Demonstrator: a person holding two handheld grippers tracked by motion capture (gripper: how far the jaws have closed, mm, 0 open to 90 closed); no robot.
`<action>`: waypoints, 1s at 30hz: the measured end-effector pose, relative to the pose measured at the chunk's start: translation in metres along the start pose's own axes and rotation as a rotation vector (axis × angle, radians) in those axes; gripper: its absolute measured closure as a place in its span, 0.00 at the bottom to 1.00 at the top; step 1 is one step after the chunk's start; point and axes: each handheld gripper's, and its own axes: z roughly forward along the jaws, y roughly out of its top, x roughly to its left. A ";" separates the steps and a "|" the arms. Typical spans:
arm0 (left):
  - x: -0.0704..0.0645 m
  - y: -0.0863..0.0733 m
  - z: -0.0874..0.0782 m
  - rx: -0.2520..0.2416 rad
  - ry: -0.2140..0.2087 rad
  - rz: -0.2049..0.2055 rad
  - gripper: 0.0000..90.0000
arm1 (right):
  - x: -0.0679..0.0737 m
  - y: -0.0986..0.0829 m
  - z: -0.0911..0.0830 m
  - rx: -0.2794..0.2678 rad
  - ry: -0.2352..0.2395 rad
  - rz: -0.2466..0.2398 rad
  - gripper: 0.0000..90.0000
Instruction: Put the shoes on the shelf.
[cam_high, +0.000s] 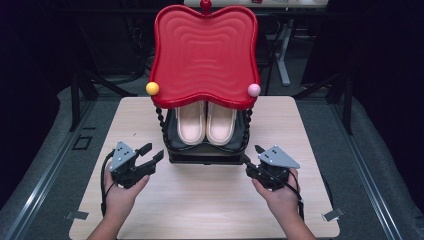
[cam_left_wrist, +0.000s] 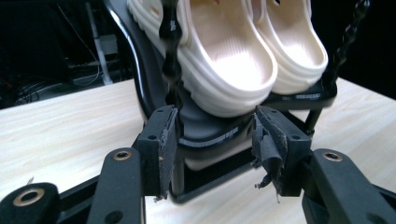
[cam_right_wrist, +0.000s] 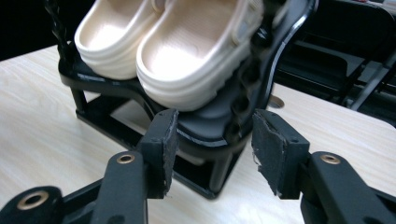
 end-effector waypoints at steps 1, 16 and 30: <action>0.000 -0.003 -0.003 0.009 0.005 0.002 0.55 | -0.001 -0.003 -0.003 -0.001 -0.006 0.000 0.56; 0.003 -0.046 -0.035 0.094 0.027 0.004 0.44 | -0.013 -0.049 -0.037 0.021 -0.029 0.020 0.46; 0.012 -0.092 -0.017 0.186 0.058 -0.007 0.44 | -0.010 -0.090 -0.019 0.079 -0.033 -0.012 0.46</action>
